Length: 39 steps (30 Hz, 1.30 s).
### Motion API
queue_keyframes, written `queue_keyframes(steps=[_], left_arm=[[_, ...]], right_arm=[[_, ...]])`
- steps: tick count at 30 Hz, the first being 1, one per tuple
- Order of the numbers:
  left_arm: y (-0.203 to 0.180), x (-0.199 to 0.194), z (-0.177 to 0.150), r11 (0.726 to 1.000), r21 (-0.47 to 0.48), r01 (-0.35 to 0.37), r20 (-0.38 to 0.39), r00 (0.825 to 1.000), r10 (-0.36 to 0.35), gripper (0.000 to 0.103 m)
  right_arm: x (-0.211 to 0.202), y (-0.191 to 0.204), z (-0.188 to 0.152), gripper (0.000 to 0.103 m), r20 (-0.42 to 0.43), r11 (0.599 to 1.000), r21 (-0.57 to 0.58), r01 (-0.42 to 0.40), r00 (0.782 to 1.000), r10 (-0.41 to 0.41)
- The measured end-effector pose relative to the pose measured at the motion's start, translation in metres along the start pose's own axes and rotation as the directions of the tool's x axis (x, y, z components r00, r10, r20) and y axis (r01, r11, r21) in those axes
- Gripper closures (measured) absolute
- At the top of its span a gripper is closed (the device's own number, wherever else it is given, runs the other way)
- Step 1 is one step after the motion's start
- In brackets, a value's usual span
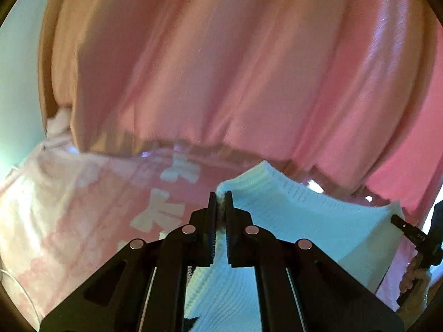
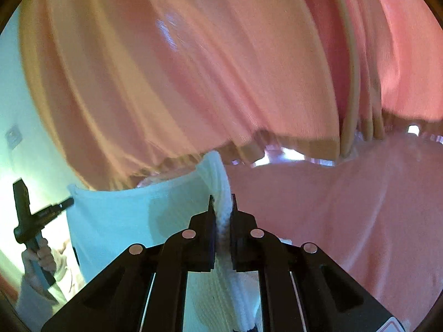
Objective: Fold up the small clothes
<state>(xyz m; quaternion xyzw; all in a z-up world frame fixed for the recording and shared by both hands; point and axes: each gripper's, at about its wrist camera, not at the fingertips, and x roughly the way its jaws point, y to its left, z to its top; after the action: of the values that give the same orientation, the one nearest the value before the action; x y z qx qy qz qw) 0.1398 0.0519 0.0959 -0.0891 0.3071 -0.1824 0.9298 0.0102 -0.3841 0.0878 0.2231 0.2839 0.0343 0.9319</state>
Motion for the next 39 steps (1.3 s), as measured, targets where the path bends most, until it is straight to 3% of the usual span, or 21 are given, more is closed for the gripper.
queue_keyframes(steps=[3,6,8,11,14,18,20,25,27,28,29,30,32,33,34,36,37,38,39], left_arm=[[0.012,0.06,-0.025,0.998,-0.014,-0.057,-0.108,0.993,0.056,0.099],[0.029,0.115,-0.062,0.995,-0.047,-0.094,-0.216,0.973,0.081,0.099],[0.033,0.133,-0.07,0.993,-0.044,-0.114,-0.268,0.958,0.098,0.099],[0.031,0.137,-0.068,0.993,0.01,-0.119,-0.263,0.958,0.118,0.099],[0.038,0.139,-0.071,0.993,-0.017,-0.117,-0.287,0.952,0.107,0.098],[0.045,0.147,-0.076,0.99,-0.023,-0.139,-0.308,0.943,0.125,0.098],[0.042,0.147,-0.074,0.989,-0.008,-0.15,-0.302,0.943,0.141,0.096],[0.027,0.133,-0.069,0.984,0.053,-0.169,-0.256,0.95,0.177,0.093],[0.017,0.111,-0.065,0.99,0.061,-0.13,-0.205,0.969,0.14,0.074],[0.013,0.104,-0.064,0.991,0.062,-0.121,-0.191,0.973,0.13,0.054],[0.01,0.097,-0.064,0.992,0.059,-0.115,-0.173,0.977,0.124,0.046],[0.007,0.091,-0.065,0.993,0.054,-0.109,-0.159,0.98,0.116,0.046],[0.0,0.085,-0.069,0.999,0.033,-0.042,-0.181,0.982,0.047,0.047],[-0.003,0.085,-0.071,1.0,0.026,-0.012,-0.193,0.981,0.017,0.047],[-0.007,0.089,-0.075,0.999,0.036,-0.01,-0.205,0.979,0.017,0.047],[-0.01,0.103,-0.084,0.994,0.082,-0.071,-0.239,0.967,0.089,0.047],[-0.005,0.116,-0.089,0.988,0.1,-0.118,-0.275,0.951,0.141,0.051],[0.001,0.125,-0.094,0.985,0.098,-0.144,-0.302,0.939,0.167,0.055],[0.007,0.126,-0.094,0.986,0.077,-0.148,-0.297,0.941,0.165,0.056]], right_arm=[[0.05,-0.022,-0.019,0.096,-0.103,0.999,0.021,0.05,0.994,-0.047],[0.102,-0.044,-0.043,0.096,-0.225,0.992,0.015,0.127,0.967,-0.12],[0.117,-0.048,-0.045,0.096,-0.244,0.99,0.003,0.139,0.96,-0.134],[0.115,-0.047,-0.043,0.096,-0.244,0.991,0.002,0.133,0.961,-0.129],[0.109,-0.04,-0.038,0.096,-0.225,0.992,-0.023,0.124,0.966,-0.126],[0.131,-0.052,-0.052,0.095,-0.303,0.982,-0.056,0.178,0.935,-0.187],[0.135,-0.056,-0.052,0.097,-0.304,0.985,-0.039,0.17,0.937,-0.174],[0.102,-0.037,-0.036,0.074,-0.219,0.978,-0.081,0.192,0.954,-0.205],[0.085,-0.027,-0.033,0.07,-0.168,0.981,-0.086,0.175,0.968,-0.187],[0.076,-0.022,-0.035,0.069,-0.162,0.982,-0.087,0.167,0.97,-0.18],[0.071,-0.019,-0.037,0.069,-0.165,0.982,-0.089,0.165,0.97,-0.178],[0.067,-0.017,-0.042,0.069,-0.178,0.984,-0.084,0.156,0.969,-0.169],[0.067,-0.012,-0.056,0.083,-0.252,0.993,-0.076,0.091,0.962,-0.107],[0.07,-0.009,-0.061,0.095,-0.278,0.995,-0.079,0.068,0.957,-0.087],[0.077,-0.005,-0.066,0.098,-0.306,0.992,-0.108,0.062,0.947,-0.093],[0.099,-0.009,-0.072,0.098,-0.333,0.972,-0.177,0.158,0.919,-0.21],[0.107,-0.015,-0.072,0.101,-0.338,0.962,-0.188,0.2,0.906,-0.255],[0.112,-0.023,-0.069,0.103,-0.345,0.964,-0.156,0.213,0.903,-0.256],[0.112,-0.031,-0.065,0.103,-0.352,0.977,-0.093,0.194,0.911,-0.214]])
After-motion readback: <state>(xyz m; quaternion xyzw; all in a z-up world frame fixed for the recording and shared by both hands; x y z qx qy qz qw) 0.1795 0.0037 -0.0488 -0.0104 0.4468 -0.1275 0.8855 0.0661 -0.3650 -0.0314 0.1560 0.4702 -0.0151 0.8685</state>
